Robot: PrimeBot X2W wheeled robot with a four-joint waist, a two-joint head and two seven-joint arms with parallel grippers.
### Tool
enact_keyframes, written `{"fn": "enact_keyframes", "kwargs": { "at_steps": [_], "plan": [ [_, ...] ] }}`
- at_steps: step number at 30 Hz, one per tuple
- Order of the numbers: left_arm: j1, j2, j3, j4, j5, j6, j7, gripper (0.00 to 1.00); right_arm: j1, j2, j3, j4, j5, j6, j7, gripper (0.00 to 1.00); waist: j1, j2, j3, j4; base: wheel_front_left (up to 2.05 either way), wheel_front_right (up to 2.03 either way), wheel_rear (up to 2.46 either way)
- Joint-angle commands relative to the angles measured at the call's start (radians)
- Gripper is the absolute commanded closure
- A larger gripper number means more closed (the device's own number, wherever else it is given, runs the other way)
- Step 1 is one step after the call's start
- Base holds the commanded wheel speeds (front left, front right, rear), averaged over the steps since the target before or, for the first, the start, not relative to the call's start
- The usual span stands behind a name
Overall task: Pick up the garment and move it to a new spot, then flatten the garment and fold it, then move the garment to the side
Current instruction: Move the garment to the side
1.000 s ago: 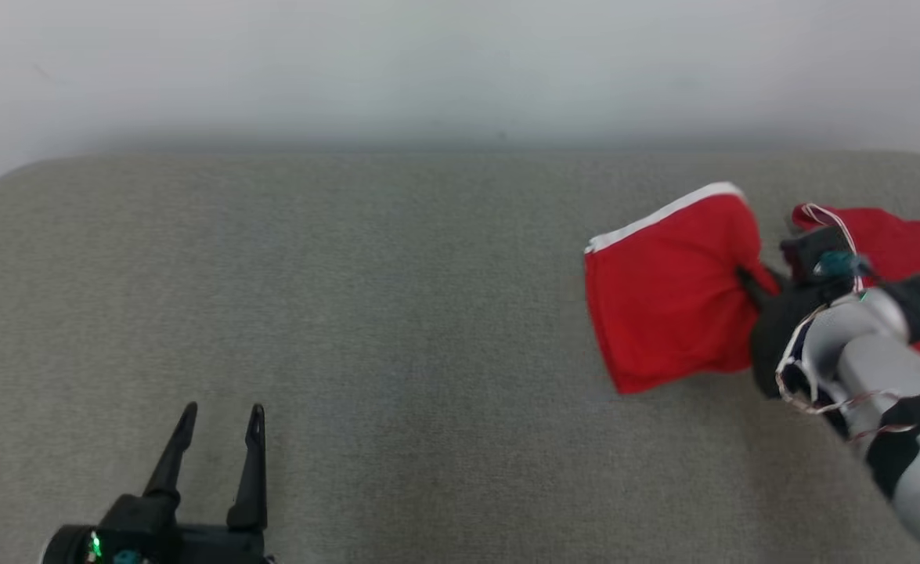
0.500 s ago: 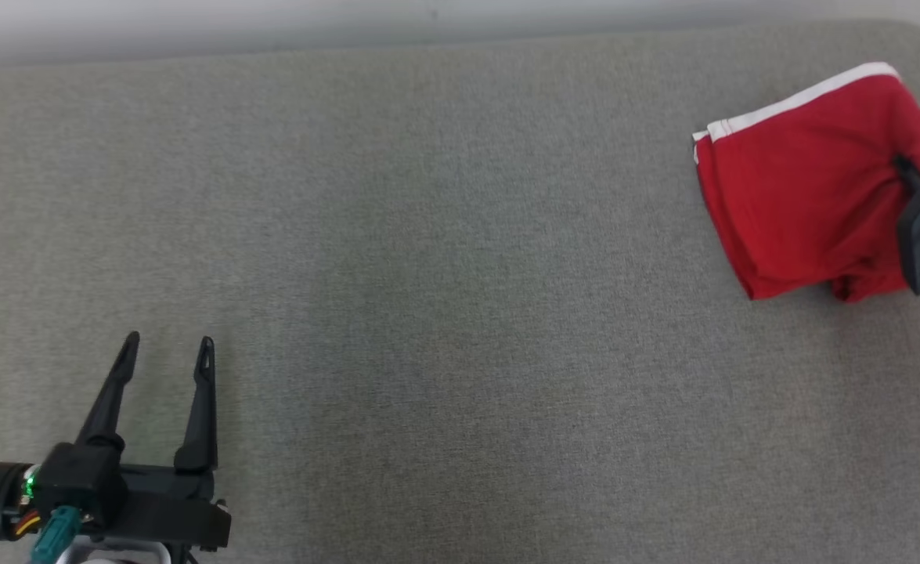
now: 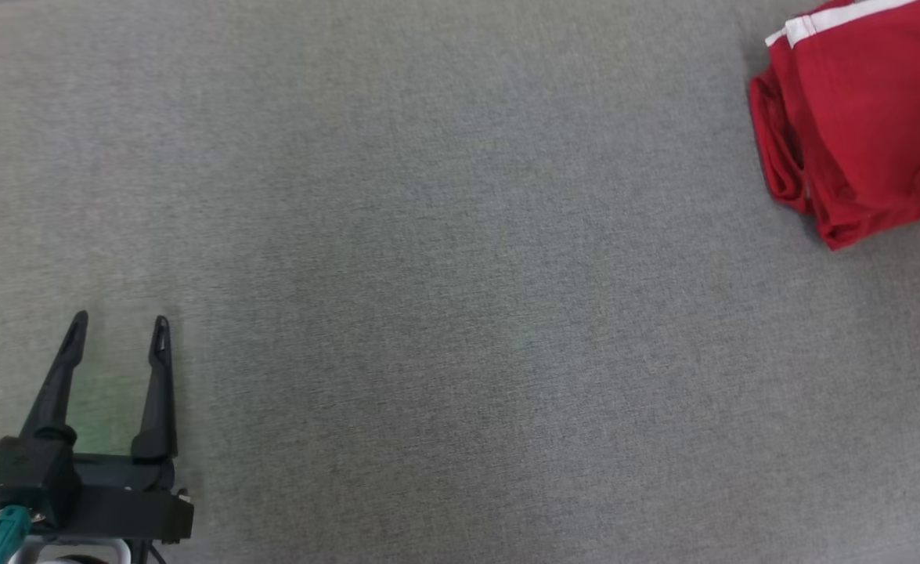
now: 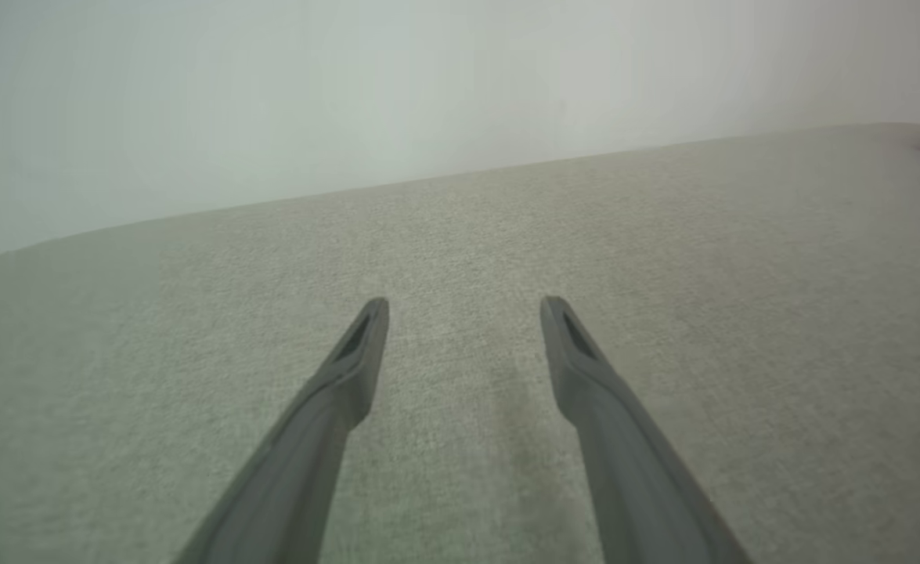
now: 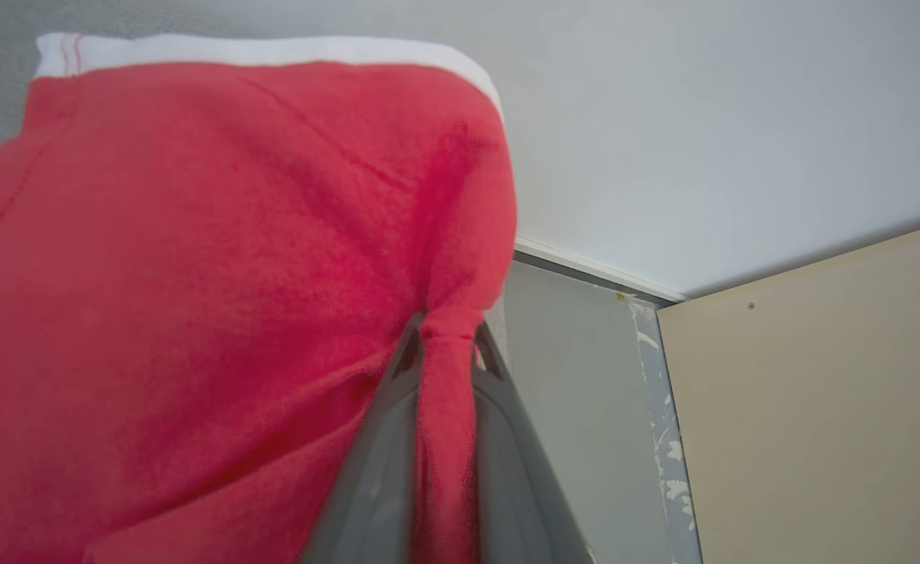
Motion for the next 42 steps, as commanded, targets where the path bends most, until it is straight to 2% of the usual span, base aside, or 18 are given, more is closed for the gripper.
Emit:
{"fn": "enact_keyframes", "kwargs": {
  "at_steps": [1,6,7,8,9,12,18,25,28,33,36,42],
  "plan": [
    [0.009,0.002,-0.001,-0.005,-0.001,0.000,0.005,0.00,-0.012,-0.003,0.005,0.004,-0.002,-0.003,-0.006,1.00,-0.0001,-0.0002,0.021,-0.018,0.00,0.00,0.00],
    [-0.001,0.008,-0.005,-0.023,0.000,0.006,0.014,0.00,-0.038,0.023,0.015,0.035,-0.004,-0.002,-0.028,1.00,-0.0001,-0.0002,0.034,-0.021,0.00,0.00,0.00],
    [-0.003,0.010,-0.005,-0.024,-0.002,0.005,0.013,0.00,-0.043,0.028,0.017,0.043,-0.008,-0.003,-0.035,0.95,-0.0001,-0.0002,0.035,-0.021,0.00,0.00,0.00],
    [-0.004,0.011,-0.005,-0.024,-0.002,0.005,0.013,0.00,-0.046,0.032,0.020,0.052,-0.013,-0.003,-0.044,0.20,-0.0001,-0.0002,0.035,-0.021,0.00,0.00,0.00],
    [-0.005,0.013,-0.005,-0.024,-0.004,0.005,0.012,0.00,-0.048,0.035,0.019,0.063,-0.017,-0.003,-0.051,0.00,-0.0001,-0.0002,0.034,-0.021,0.00,0.00,0.00],
    [-0.003,0.017,-0.003,-0.017,-0.007,0.006,0.007,0.00,-0.058,0.050,0.028,0.104,-0.031,-0.003,-0.040,0.00,-0.0001,-0.0002,0.025,-0.020,0.00,0.00,0.00],
    [0.023,-0.011,-0.023,0.021,-0.016,0.012,-0.009,0.00,-0.093,0.043,-0.078,0.184,0.009,-0.003,-0.134,0.00,-0.0001,-0.0002,-0.058,-0.002,0.00,0.00,0.00],
    [0.064,-0.043,-0.032,0.071,-0.034,0.018,-0.033,0.00,-0.033,0.103,-0.158,0.173,0.064,-0.003,-0.273,0.00,-0.0001,-0.0002,-0.172,0.012,0.00,0.00,0.00],
    [0.079,-0.049,-0.034,0.084,-0.041,0.018,-0.039,0.00,0.004,0.127,-0.192,0.147,0.109,-0.003,-0.295,0.00,-0.0001,-0.0002,-0.202,0.018,0.00,0.00,0.00],
    [0.117,-0.058,-0.038,0.114,-0.051,0.021,-0.050,0.00,0.112,0.150,-0.233,0.030,0.134,-0.003,-0.313,0.00,-0.0001,-0.0002,-0.277,0.034,0.00,0.00,0.00],
    [0.143,-0.065,-0.034,0.121,-0.059,0.027,-0.058,0.00,0.211,0.168,-0.339,-0.077,0.155,-0.003,-0.313,0.00,-0.0001,-0.0002,-0.314,0.044,0.00,0.00,0.00],
    [0.168,-0.078,-0.038,0.129,-0.070,0.033,-0.066,0.00,0.449,0.228,-0.557,-0.290,0.020,-0.002,-0.312,0.00,-0.0001,-0.0002,-0.363,0.081,0.00,0.00,0.00]
  ]
}}
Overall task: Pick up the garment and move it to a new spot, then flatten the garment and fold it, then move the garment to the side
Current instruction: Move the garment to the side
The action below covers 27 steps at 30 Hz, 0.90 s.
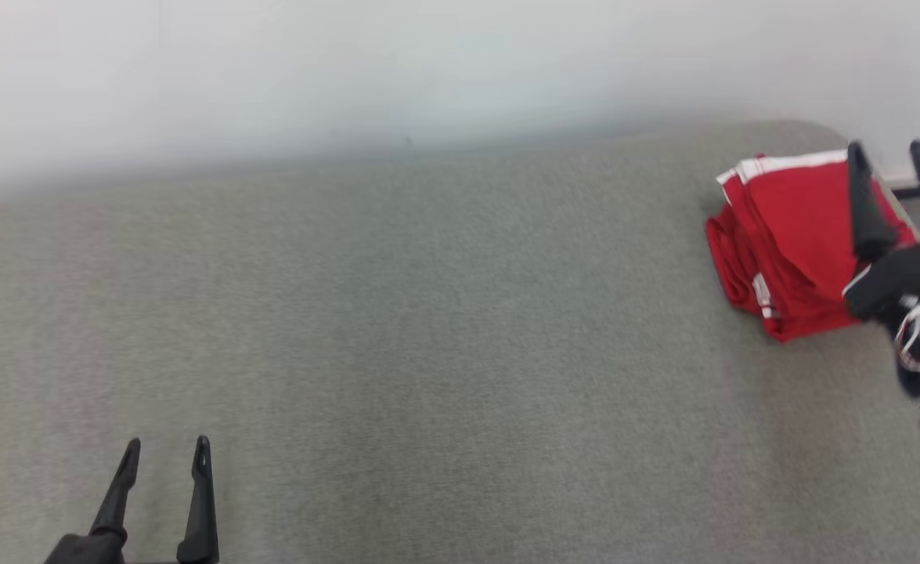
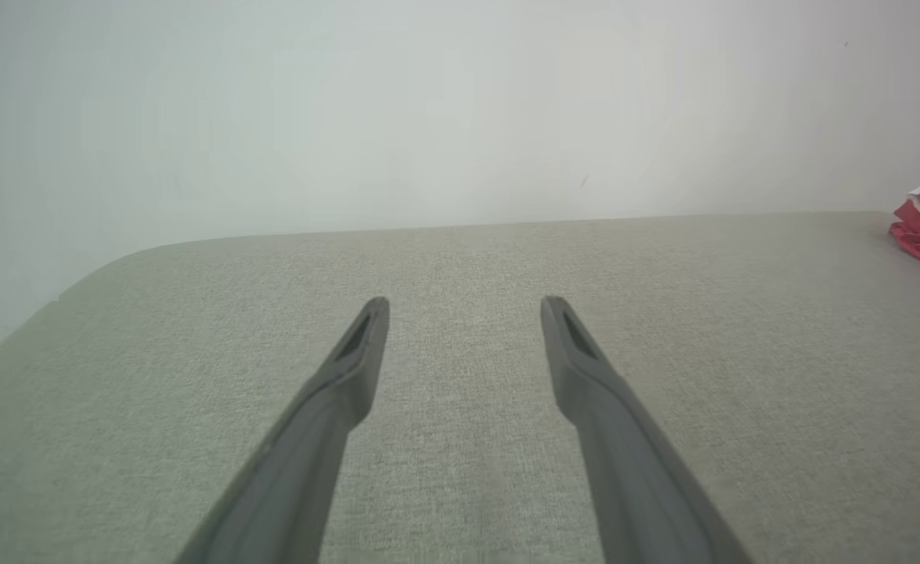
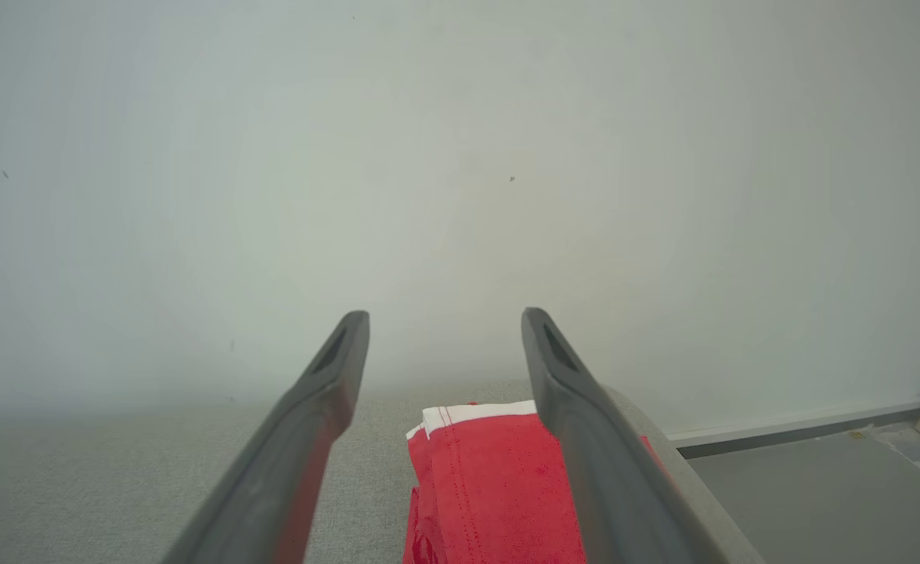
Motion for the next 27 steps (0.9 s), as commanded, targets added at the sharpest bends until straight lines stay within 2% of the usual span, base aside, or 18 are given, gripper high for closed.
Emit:
{"fn": "enact_keyframes", "kwargs": {
  "at_steps": [1,7,12,18,27],
  "plan": [
    [0.010,-0.001,0.002,0.004,-0.008,0.005,-0.008,0.00,0.054,0.023,-0.039,-0.040,-0.040,-0.002,-0.001,0.00,0.0003,0.0001,-0.043,0.041,0.00,0.00,0.00],
    [0.024,-0.007,0.003,0.010,-0.012,0.010,-0.013,0.00,0.295,0.142,-0.282,-0.263,-0.256,-0.002,-0.001,0.00,0.0003,0.0001,-0.077,0.075,0.00,0.00,0.00],
    [0.035,-0.012,0.005,0.019,-0.014,0.017,-0.016,0.00,0.477,0.271,-0.390,-0.418,-0.399,-0.002,-0.001,0.00,0.0003,0.0001,-0.105,0.097,0.00,0.00,0.00],
    [0.049,-0.019,0.007,0.023,-0.015,0.027,-0.019,0.00,0.642,0.387,-0.398,-0.558,-0.474,-0.002,-0.001,0.00,0.0003,0.0001,-0.122,0.111,0.00,0.00,0.00],
    [0.060,-0.019,0.011,0.036,0.000,0.044,-0.022,0.00,0.838,0.458,-0.364,-0.682,-0.533,-0.002,-0.001,0.00,0.0003,0.0001,-0.143,0.119,0.00,0.00,0.00]
  ]
}}
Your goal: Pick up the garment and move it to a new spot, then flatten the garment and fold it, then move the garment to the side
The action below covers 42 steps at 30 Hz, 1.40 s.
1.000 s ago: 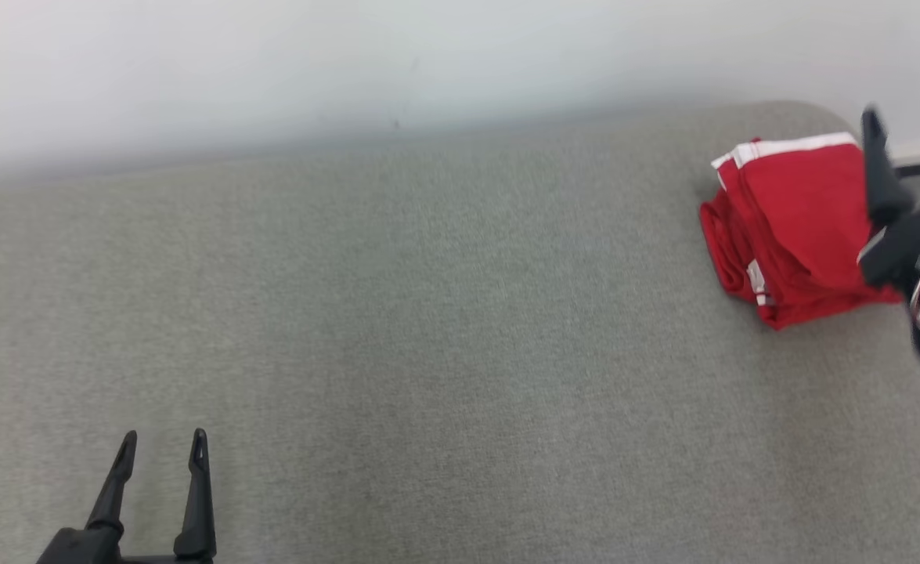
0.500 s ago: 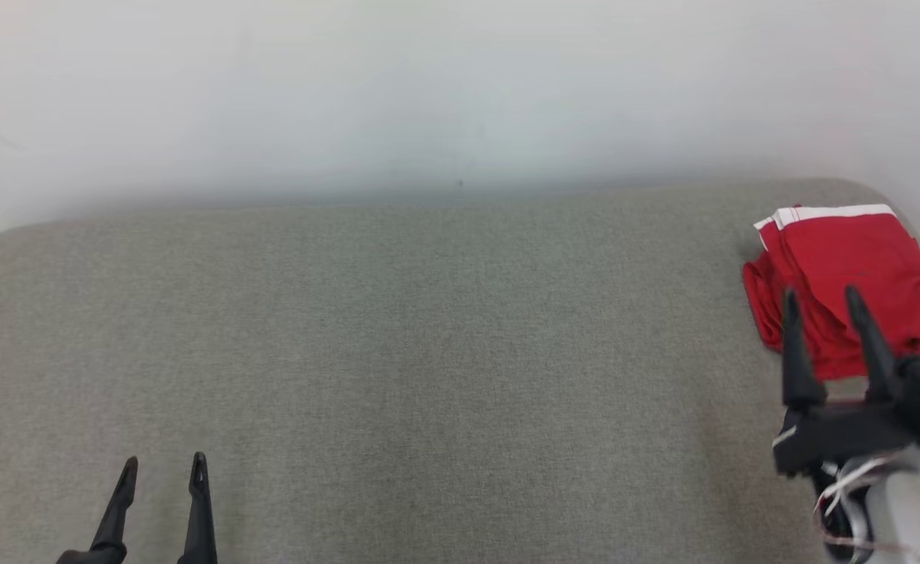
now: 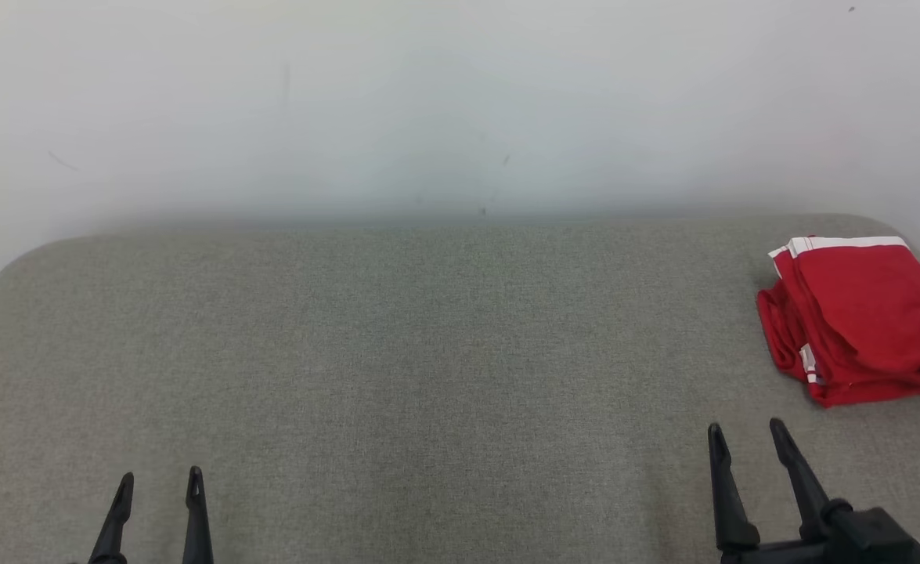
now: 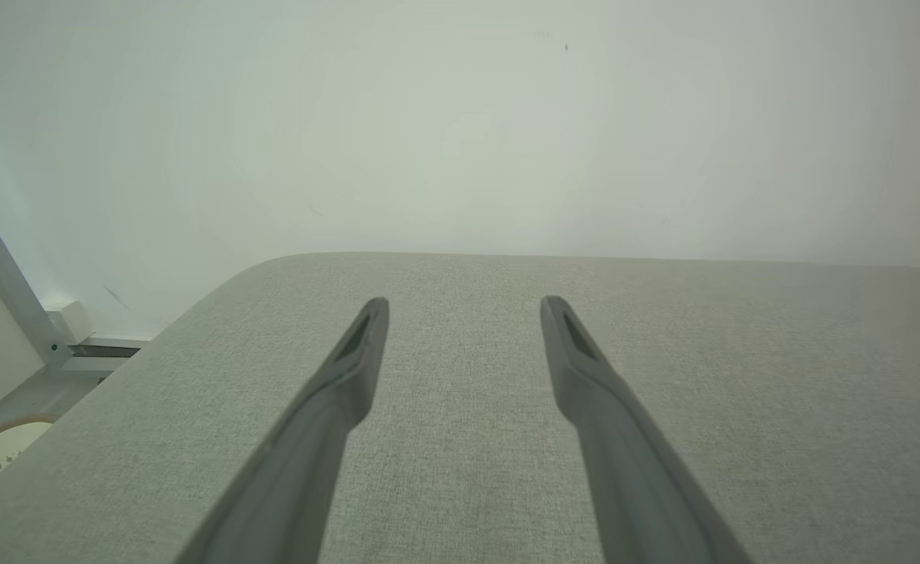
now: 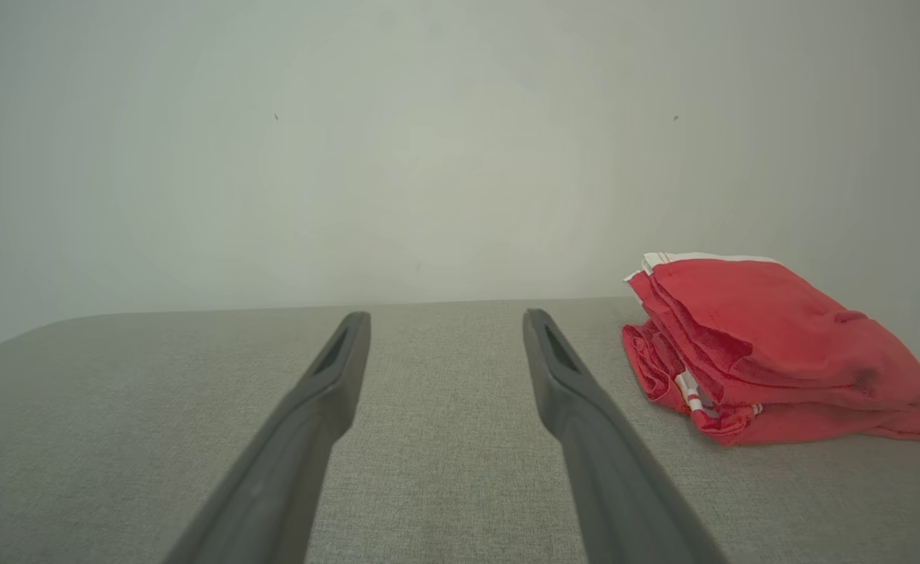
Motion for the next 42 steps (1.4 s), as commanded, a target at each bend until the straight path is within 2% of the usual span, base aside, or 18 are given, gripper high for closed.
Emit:
{"fn": "enact_keyframes", "kwargs": {
  "at_steps": [1,14,30,41,42],
  "plan": [
    [0.017,0.002,0.007,0.003,0.005,0.007,-0.005,0.00,0.029,0.008,0.004,-0.012,-0.008,-0.002,-0.001,0.00,0.0001,0.0001,-0.004,0.000,0.00,0.00,0.00],
    [0.056,0.020,0.008,0.010,0.034,0.042,-0.006,0.00,0.065,0.013,0.020,-0.028,-0.016,-0.002,-0.001,0.00,0.0001,0.0001,-0.015,-0.015,0.00,0.00,0.00],
    [0.066,0.009,0.011,-0.010,0.005,0.030,-0.008,0.00,0.057,0.013,0.031,-0.004,-0.013,-0.002,-0.001,0.00,0.0001,0.0001,-0.022,-0.015,0.00,0.00,0.00],
    [0.069,0.012,0.010,-0.002,-0.001,0.045,-0.008,0.00,0.054,0.013,0.031,0.001,-0.007,-0.002,-0.001,0.00,0.0001,0.0001,-0.023,-0.018,0.00,0.00,0.00],
    [0.059,0.011,0.010,-0.003,0.002,0.044,-0.003,1.00,0.062,0.011,0.032,-0.001,-0.009,0.000,0.000,1.00,0.0001,0.0001,-0.023,-0.018,0.00,0.00,0.00]
  ]
}}
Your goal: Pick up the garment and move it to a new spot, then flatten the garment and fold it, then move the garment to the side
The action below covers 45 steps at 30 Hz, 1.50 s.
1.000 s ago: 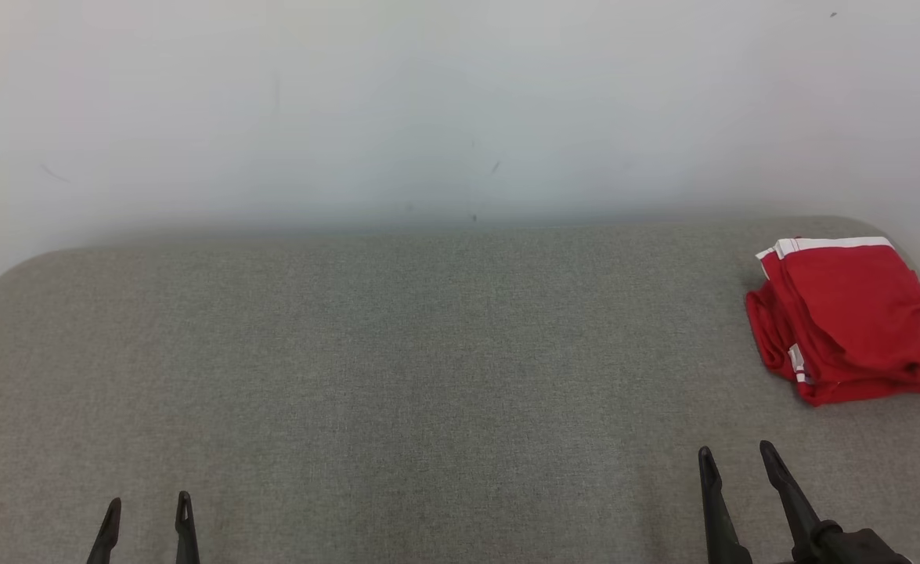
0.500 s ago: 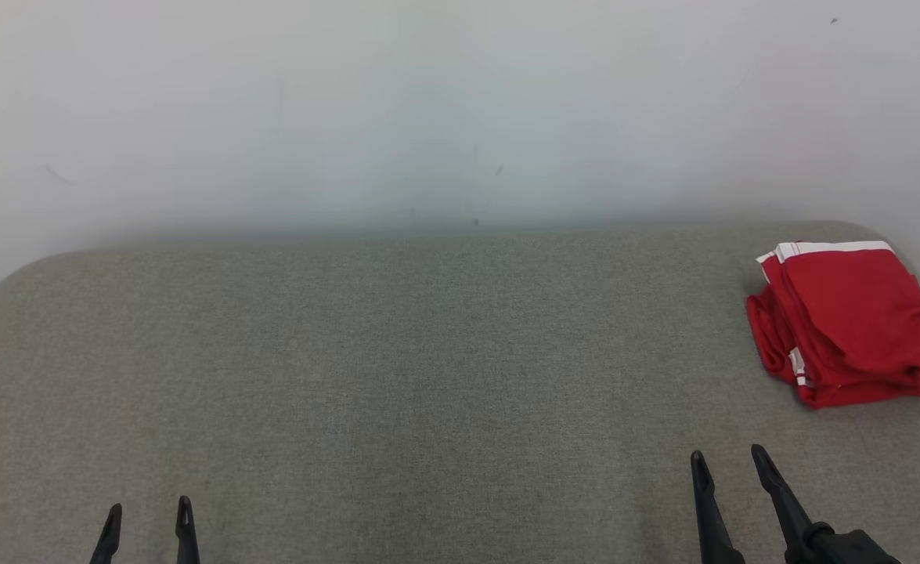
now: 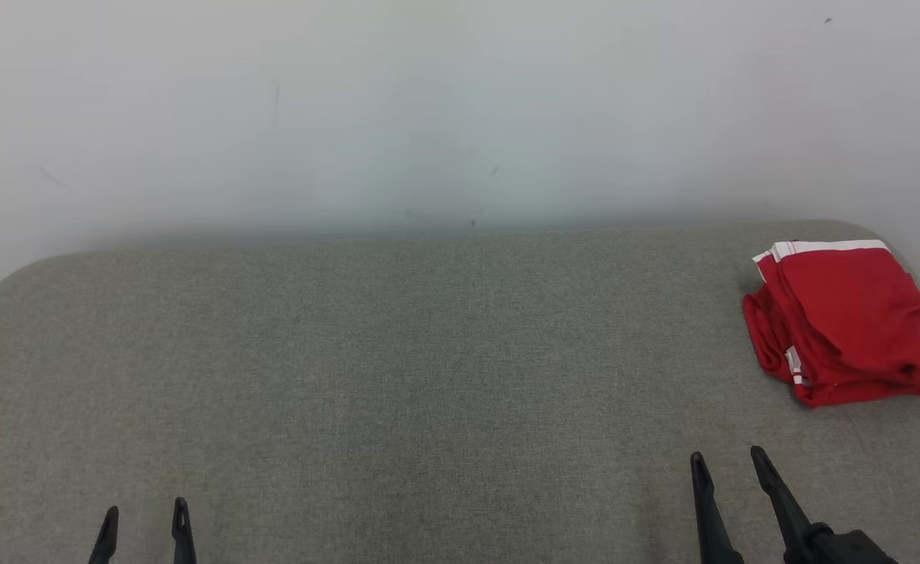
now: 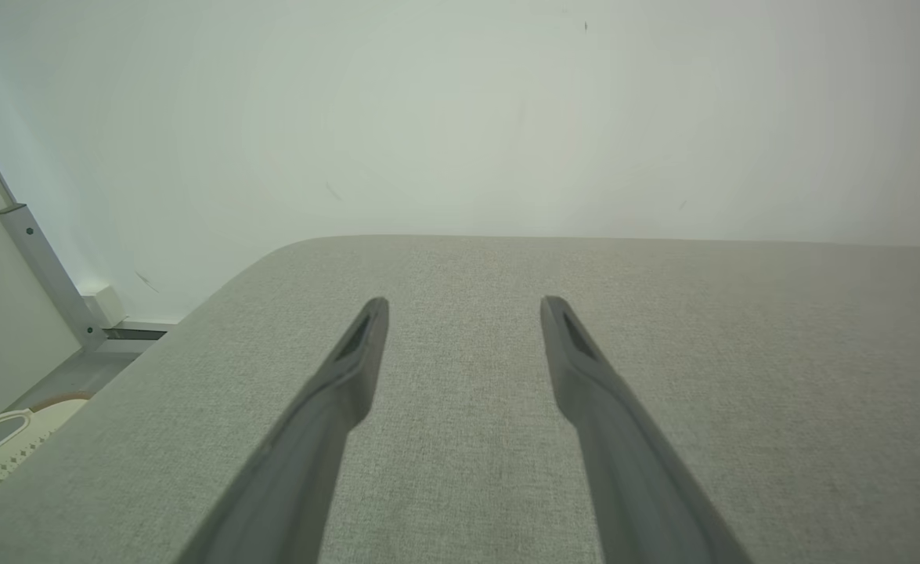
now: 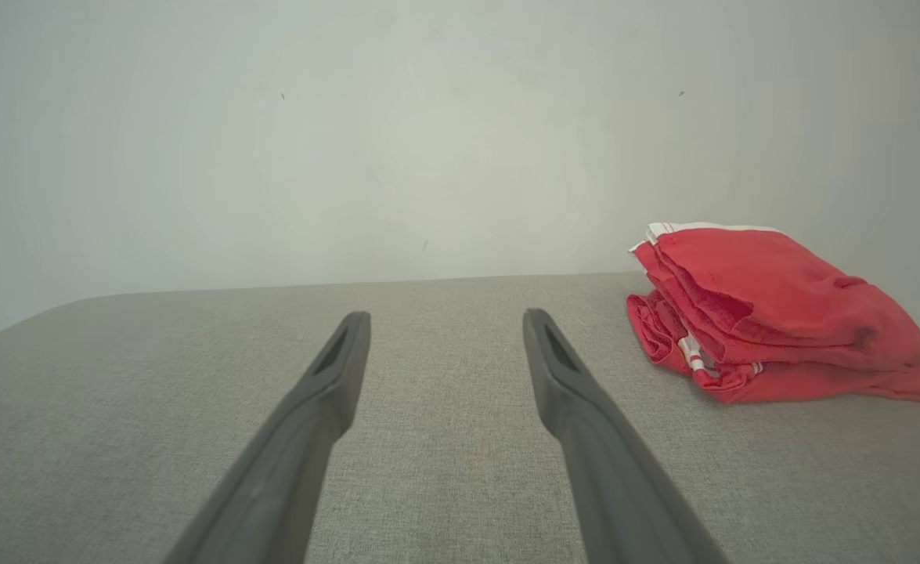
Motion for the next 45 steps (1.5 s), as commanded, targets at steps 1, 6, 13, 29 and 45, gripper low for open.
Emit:
{"fn": "enact_keyframes", "kwargs": {
  "at_steps": [1,6,13,29,45],
  "plan": [
    [0.000,-0.002,0.000,0.004,-0.002,-0.001,0.001,1.00,0.003,0.000,0.000,0.005,0.001,0.000,0.000,1.00,0.0001,0.0000,0.000,0.000,0.00,0.00,0.00],
    [0.002,-0.021,-0.010,0.037,-0.011,-0.002,0.004,1.00,0.015,0.000,0.000,0.042,0.012,0.000,0.006,1.00,0.0001,0.0000,0.000,0.000,0.00,0.00,0.00],
    [-0.026,-0.040,-0.004,0.051,-0.138,-0.027,0.022,1.00,-0.016,-0.009,-0.020,0.058,0.164,0.000,0.051,1.00,0.0001,0.0000,0.004,0.001,0.00,0.00,0.00],
    [-0.086,-0.077,0.004,0.082,-0.394,-0.079,0.056,1.00,-0.080,-0.025,-0.065,0.095,0.463,0.000,0.145,1.00,0.0001,0.0000,0.012,0.004,0.00,0.00,0.00],
    [-0.133,-0.109,0.012,0.103,-0.608,-0.121,0.084,1.00,-0.134,-0.035,-0.109,0.126,0.706,-0.001,0.227,1.00,0.0001,0.0000,0.019,0.007,0.00,0.00,0.00]
  ]
}}
